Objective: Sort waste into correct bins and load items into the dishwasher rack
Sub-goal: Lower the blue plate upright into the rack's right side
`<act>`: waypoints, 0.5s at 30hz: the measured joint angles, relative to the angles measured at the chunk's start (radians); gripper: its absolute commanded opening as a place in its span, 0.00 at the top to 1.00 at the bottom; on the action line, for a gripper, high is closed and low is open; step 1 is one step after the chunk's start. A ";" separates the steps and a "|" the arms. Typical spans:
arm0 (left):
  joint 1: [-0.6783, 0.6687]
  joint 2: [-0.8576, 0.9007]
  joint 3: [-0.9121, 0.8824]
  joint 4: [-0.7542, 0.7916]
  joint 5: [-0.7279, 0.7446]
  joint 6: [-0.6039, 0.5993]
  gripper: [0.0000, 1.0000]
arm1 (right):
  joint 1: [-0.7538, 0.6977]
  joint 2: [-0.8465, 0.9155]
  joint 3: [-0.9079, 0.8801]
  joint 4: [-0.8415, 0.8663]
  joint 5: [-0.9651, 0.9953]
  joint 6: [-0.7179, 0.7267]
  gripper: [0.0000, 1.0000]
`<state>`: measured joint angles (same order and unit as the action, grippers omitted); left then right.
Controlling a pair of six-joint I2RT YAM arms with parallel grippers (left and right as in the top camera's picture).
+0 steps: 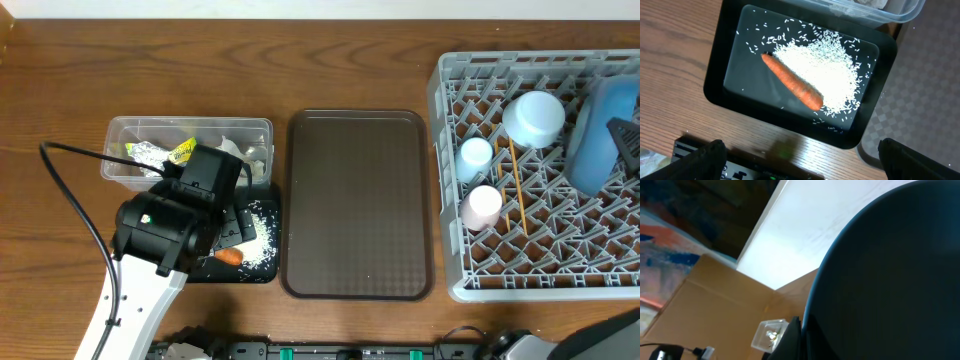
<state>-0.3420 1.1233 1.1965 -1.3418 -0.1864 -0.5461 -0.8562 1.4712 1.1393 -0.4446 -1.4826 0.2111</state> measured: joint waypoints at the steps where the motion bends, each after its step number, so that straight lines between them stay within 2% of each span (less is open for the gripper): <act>1: 0.000 0.000 0.000 0.000 0.000 0.000 0.00 | 0.000 0.015 -0.002 0.000 -0.005 -0.010 0.99; 15: 0.000 0.000 0.000 0.000 0.000 0.000 0.00 | -0.025 0.108 -0.004 -0.036 -0.005 -0.076 0.99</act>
<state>-0.3420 1.1233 1.1961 -1.3418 -0.1864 -0.5461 -0.8814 1.5791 1.1351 -0.4808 -1.4879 0.1356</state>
